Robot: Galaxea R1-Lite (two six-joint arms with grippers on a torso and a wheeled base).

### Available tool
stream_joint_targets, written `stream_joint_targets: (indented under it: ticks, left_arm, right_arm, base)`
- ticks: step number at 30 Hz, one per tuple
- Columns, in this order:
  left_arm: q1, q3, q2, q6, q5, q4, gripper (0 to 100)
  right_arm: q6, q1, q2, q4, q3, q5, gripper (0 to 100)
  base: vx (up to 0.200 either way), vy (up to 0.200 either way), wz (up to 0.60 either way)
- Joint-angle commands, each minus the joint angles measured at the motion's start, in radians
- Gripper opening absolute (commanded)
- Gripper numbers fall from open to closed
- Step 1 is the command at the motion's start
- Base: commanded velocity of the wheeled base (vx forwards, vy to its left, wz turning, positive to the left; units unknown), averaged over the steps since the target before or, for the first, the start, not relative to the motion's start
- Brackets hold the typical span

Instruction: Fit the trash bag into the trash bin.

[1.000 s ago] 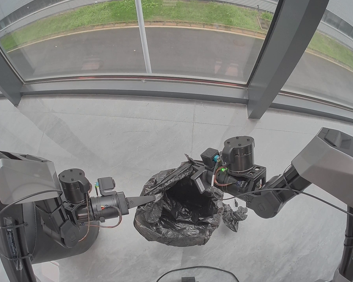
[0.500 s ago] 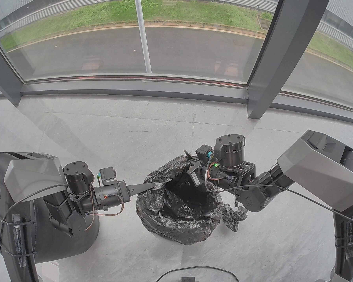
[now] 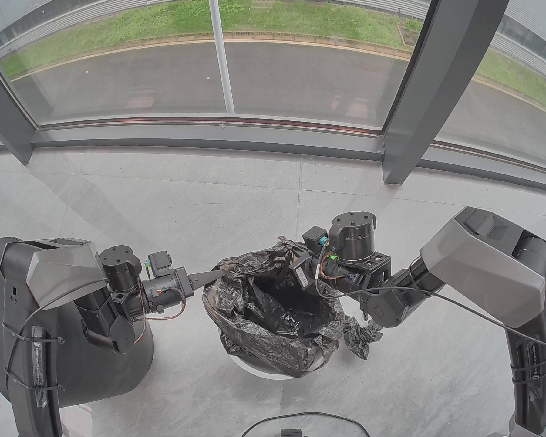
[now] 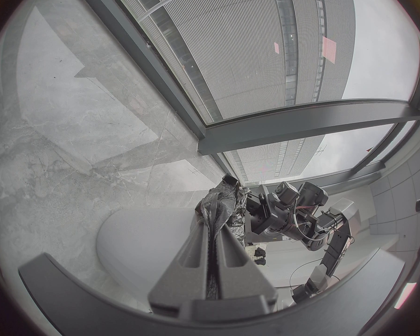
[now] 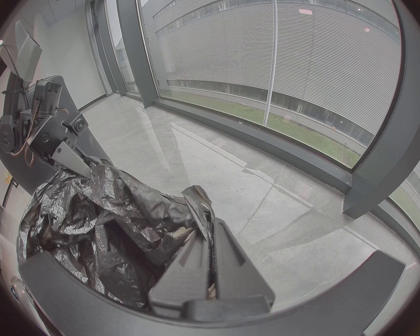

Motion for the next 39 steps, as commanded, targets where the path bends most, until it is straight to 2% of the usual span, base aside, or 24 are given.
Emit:
stream_joint_targets:
  ticks: [1, 15, 16, 18, 19, 39]
  left_arm:
    - [0.006, -0.019, 0.028, -0.003, 0.000, -0.001, 0]
    - [0.014, -0.041, 0.039, -0.003, 0.000, 0.019, 0]
    - [0.014, -0.041, 0.033, -0.001, 0.000, 0.045, 100]
    - [0.012, -0.039, 0.019, 0.008, 0.000, 0.085, 100]
    - [0.012, -0.039, 0.013, 0.014, 0.002, 0.099, 100]
    - [0.014, -0.030, 0.016, 0.033, 0.002, 0.098, 100]
  right_arm:
    - [0.002, 0.001, 0.013, -0.004, 0.000, -0.002, 0]
    - [-0.003, -0.001, 0.013, -0.003, 0.001, -0.016, 0]
    - [-0.003, -0.001, 0.013, -0.003, 0.001, -0.015, 0]
    - [-0.003, -0.001, 0.011, -0.003, 0.001, -0.016, 0]
    - [-0.003, 0.001, 0.011, -0.003, 0.000, -0.016, 100]
    - [0.003, -0.004, -0.008, -0.006, 0.003, -0.016, 100]
  base:
    - [0.000, 0.000, 0.00]
    - [0.000, 0.000, 0.00]
    - [0.000, 0.000, 0.00]
    - [0.000, 0.000, 0.00]
    - [0.000, 0.000, 0.00]
    - [0.000, 0.000, 0.00]
